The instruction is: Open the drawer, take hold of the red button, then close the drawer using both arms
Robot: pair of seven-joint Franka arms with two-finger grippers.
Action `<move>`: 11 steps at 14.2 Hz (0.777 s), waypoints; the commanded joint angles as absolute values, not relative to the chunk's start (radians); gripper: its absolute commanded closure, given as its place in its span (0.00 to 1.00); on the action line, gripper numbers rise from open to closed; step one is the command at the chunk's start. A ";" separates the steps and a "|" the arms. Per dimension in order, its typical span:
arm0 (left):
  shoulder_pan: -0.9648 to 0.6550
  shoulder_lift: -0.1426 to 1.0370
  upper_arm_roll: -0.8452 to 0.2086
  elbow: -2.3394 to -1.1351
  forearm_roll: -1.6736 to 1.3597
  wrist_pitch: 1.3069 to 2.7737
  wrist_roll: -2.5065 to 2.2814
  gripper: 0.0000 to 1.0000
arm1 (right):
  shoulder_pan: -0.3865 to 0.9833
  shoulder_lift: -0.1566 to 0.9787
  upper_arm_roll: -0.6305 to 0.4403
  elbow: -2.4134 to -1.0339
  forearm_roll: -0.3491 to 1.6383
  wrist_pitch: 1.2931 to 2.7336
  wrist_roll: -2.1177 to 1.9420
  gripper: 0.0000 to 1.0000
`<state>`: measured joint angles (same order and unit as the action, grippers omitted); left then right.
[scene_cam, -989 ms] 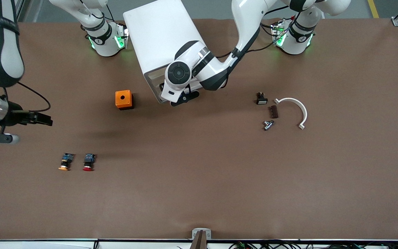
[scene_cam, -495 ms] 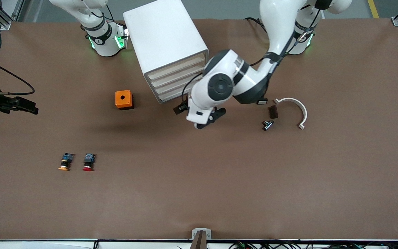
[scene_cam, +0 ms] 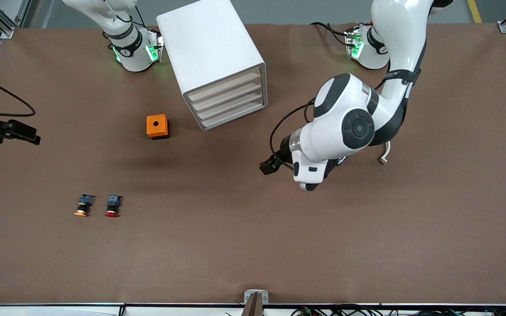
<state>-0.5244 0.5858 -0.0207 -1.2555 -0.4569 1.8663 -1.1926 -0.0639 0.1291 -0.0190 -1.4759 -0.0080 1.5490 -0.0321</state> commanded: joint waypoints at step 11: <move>-0.328 0.355 -0.025 -1.278 -0.360 1.700 -0.893 0.01 | -0.023 0.106 0.005 -1.445 0.046 1.414 0.012 0.00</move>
